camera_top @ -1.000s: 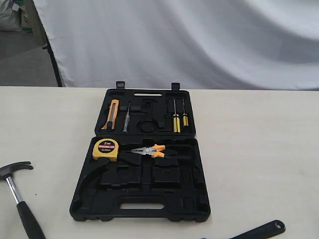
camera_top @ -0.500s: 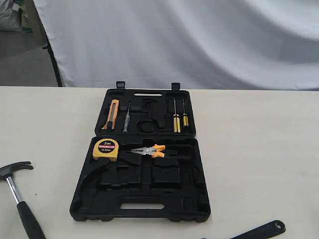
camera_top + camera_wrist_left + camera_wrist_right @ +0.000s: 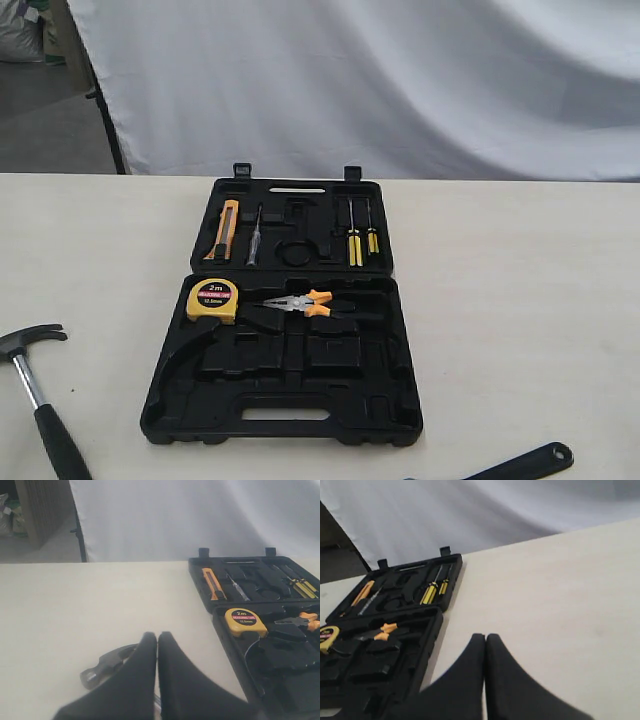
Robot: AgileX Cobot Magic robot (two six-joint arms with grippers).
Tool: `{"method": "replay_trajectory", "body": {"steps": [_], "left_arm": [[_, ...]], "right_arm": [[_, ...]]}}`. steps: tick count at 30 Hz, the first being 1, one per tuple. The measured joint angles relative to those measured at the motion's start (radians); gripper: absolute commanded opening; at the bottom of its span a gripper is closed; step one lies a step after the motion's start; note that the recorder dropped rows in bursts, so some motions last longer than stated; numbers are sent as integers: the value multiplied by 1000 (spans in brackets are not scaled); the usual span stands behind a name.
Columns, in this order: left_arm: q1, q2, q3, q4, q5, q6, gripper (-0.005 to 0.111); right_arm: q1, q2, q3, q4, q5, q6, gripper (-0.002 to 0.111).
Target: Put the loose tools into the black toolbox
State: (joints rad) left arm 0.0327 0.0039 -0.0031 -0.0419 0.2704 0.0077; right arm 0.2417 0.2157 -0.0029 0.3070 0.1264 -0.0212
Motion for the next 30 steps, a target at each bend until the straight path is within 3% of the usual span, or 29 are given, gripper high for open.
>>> {"method": "replay_trajectory", "body": {"steps": [3,7,18,23,26,30], "left_arm": [[0,0,0,0,0,0,1],[0,0,0,0,0,0,1],[0,0,0,0,0,0,1],[0,0,0,0,0,0,1],[0,0,0,0,0,0,1],[0,0,0,0,0,0,1]], "right_arm": [[10,103,0,21,-24,0,0],[99,234,-6,29,-43,-2,0],[545,603,-49,31,-302,3,3],[675,776,-128,35,-369,5,24],[728,906,-195,35,-383,7,43],[797,1112,-316,-17,-378,3,54]]}}
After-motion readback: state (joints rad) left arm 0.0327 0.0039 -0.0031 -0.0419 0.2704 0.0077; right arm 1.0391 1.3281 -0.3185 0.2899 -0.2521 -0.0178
